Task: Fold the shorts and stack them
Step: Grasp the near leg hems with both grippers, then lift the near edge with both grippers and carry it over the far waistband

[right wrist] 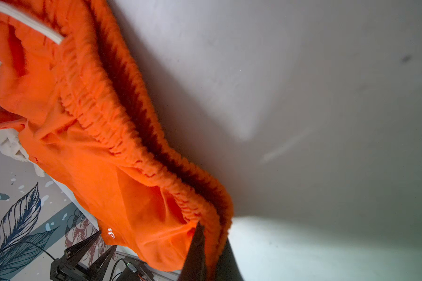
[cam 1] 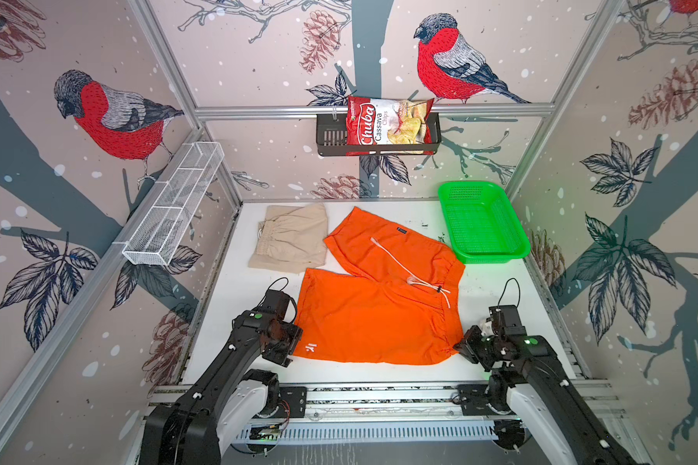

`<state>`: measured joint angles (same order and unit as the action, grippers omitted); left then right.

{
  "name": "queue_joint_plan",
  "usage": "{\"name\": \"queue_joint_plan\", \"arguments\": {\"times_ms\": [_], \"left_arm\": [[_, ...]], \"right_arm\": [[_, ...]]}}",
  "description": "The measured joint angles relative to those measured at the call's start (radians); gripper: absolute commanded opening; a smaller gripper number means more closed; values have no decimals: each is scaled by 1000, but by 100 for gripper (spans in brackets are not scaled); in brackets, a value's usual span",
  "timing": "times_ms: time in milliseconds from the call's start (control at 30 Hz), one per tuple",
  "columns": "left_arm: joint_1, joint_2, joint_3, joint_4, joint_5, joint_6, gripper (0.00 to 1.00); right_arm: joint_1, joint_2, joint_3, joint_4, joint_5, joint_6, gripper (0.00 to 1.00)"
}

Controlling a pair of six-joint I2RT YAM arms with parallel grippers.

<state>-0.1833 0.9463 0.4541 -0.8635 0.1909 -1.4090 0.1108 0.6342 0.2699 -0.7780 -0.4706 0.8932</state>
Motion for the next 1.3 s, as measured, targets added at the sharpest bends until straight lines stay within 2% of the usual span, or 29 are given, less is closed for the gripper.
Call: {"name": "queue_joint_plan", "arguments": {"times_ms": [300, 600, 900, 1300], "left_arm": [[0, 35, -37, 61, 21, -7, 39], [2, 43, -40, 75, 35, -23, 1], [2, 2, 34, 26, -21, -3, 0], [-9, -77, 353, -107, -137, 146, 0]], "right_arm": [[2, -7, 1, -1, 0, 0, 0], [3, -11, 6, -9, 11, 0, 0], [21, -43, 49, -88, 34, -5, 0], [70, -176, 154, -177, 51, 17, 0]]}}
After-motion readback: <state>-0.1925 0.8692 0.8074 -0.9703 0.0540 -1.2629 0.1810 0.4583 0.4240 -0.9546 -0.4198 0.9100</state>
